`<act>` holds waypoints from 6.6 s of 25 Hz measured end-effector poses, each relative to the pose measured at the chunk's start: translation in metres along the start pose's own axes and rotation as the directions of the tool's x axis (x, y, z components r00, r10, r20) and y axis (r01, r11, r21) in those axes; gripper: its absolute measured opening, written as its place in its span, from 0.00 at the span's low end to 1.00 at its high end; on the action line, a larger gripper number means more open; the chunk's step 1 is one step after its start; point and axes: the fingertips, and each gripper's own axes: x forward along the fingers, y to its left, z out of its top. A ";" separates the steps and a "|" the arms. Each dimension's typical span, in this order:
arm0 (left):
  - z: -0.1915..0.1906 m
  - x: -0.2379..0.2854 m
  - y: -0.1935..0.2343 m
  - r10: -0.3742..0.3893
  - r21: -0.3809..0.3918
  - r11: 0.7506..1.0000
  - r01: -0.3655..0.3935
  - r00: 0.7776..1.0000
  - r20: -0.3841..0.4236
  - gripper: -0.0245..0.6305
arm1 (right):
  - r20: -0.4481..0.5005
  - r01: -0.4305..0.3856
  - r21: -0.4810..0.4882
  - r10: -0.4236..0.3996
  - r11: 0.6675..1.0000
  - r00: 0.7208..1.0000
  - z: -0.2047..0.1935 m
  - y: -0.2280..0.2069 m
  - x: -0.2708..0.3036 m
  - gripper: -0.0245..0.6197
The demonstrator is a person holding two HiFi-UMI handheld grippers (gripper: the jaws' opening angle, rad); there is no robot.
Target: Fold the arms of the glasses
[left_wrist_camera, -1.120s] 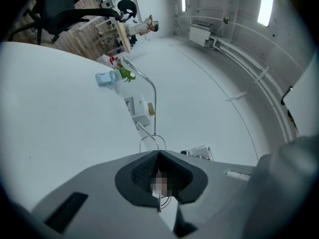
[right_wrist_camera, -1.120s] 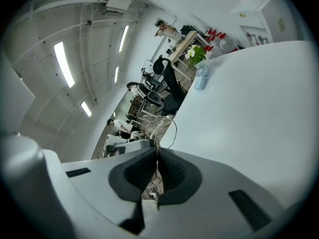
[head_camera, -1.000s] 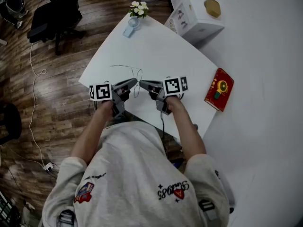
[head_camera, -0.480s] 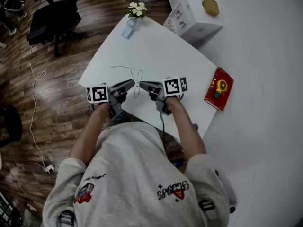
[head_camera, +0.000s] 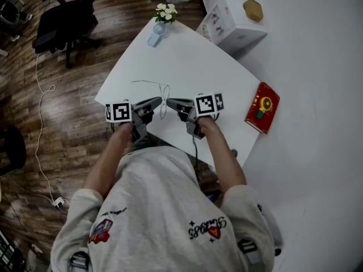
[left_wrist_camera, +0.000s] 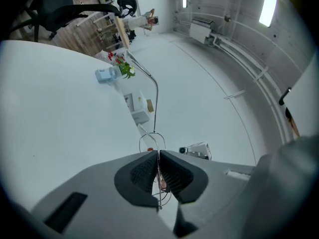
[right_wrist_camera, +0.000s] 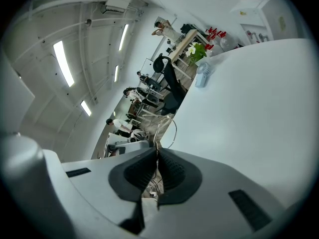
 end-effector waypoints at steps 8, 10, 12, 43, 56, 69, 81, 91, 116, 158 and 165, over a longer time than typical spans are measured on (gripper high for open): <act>-0.011 -0.001 0.008 0.053 -0.029 0.998 -0.055 0.997 -0.059 0.06 | -0.018 -0.002 -0.007 0.002 1.000 1.000 -0.004 0.004 0.004 0.06; -0.010 -0.003 0.007 0.053 -0.019 0.998 -0.054 0.997 -0.053 0.06 | -0.018 0.001 -0.010 -0.001 1.000 1.000 -0.004 0.004 0.005 0.06; -0.008 -0.007 0.006 0.053 -0.007 0.999 -0.053 0.998 -0.033 0.06 | -0.016 0.004 -0.010 -0.004 1.000 1.000 -0.004 0.003 0.005 0.06; 0.058 -0.102 -0.007 0.267 0.634 0.748 -0.197 0.964 -0.016 0.24 | -0.048 -0.029 -0.054 0.026 0.998 0.998 -0.021 0.021 -0.010 0.06; 0.039 -0.083 -0.015 0.300 0.739 0.648 -0.185 0.954 -0.025 0.18 | -0.012 -0.016 -0.025 0.016 1.000 1.000 -0.020 0.012 -0.021 0.06; 0.006 -0.066 -0.018 0.343 0.832 0.525 -0.178 0.939 -0.015 0.06 | 0.073 -0.016 0.009 0.016 1.000 0.997 -0.004 0.008 -0.018 0.06; -0.020 -0.049 -0.027 0.337 0.827 0.529 -0.192 0.941 0.003 0.05 | 0.170 -0.014 0.044 0.006 0.999 0.985 0.014 0.012 -0.010 0.06; 0.015 -0.073 -0.022 0.391 0.829 0.439 -0.347 0.904 0.172 0.14 | 0.171 0.015 0.030 -0.019 0.999 0.985 0.014 0.009 -0.014 0.06; -0.032 -0.035 -0.011 0.450 0.897 0.377 -0.230 0.892 0.040 0.07 | 0.254 -0.026 0.059 0.010 0.998 0.967 0.030 0.012 -0.014 0.06; 0.050 -0.077 -0.021 0.435 0.822 0.377 -0.426 0.865 0.249 0.04 | 0.360 0.319 -0.009 -0.294 0.948 0.885 -0.002 -0.046 -0.081 0.06; 0.046 -0.078 -0.019 0.431 0.814 0.391 -0.430 0.867 0.252 0.04 | 0.360 0.332 -0.028 -0.301 0.943 0.883 -0.005 -0.043 -0.079 0.06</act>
